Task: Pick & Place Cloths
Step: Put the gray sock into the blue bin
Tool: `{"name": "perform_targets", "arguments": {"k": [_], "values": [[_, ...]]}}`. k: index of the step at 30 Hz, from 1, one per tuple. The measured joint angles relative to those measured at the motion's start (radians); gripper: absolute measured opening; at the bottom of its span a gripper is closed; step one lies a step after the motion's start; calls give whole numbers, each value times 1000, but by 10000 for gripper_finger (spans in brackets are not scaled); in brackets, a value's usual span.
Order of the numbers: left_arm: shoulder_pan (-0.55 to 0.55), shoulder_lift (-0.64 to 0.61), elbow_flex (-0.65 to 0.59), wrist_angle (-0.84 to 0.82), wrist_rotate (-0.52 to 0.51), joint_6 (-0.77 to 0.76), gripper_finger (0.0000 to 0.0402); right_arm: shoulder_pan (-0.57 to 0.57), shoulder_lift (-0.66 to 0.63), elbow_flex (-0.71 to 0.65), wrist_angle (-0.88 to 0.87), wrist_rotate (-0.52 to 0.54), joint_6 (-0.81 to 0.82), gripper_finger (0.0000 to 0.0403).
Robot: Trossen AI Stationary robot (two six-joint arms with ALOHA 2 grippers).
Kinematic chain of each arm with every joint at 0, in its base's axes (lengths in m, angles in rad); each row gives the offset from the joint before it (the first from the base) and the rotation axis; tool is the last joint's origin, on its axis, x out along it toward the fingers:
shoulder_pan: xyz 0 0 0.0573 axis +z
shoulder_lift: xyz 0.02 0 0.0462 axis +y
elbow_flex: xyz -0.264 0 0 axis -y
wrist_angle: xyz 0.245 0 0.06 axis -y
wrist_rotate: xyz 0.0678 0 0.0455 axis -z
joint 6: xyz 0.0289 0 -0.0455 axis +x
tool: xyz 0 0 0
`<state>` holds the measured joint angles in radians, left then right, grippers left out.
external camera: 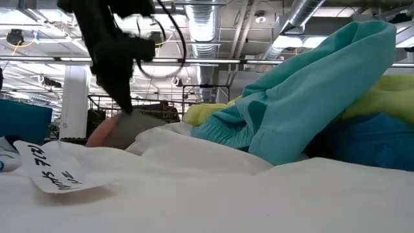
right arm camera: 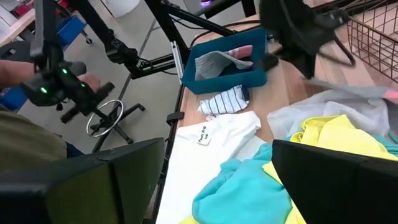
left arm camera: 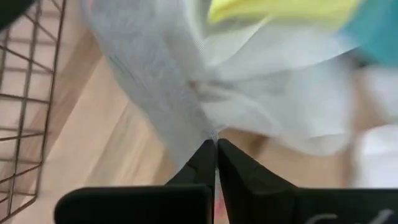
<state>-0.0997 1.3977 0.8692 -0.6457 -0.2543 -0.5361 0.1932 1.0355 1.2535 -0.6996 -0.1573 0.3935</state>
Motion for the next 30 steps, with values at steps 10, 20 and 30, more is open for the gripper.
{"name": "perform_targets", "arguments": {"k": [10, 20, 30], "values": [[-168, -308, 0, 67, -155, -74, 0, 0, 0, 0, 81, 1, 30, 291], [-315, -429, 2, 179, -282, -43, 0, 1, 0, 0, 113, 35, 53, 291], [-324, -311, -26, 169, -368, -124, 5, 1, 0, 0, 97, 54, 53, 291]]}}
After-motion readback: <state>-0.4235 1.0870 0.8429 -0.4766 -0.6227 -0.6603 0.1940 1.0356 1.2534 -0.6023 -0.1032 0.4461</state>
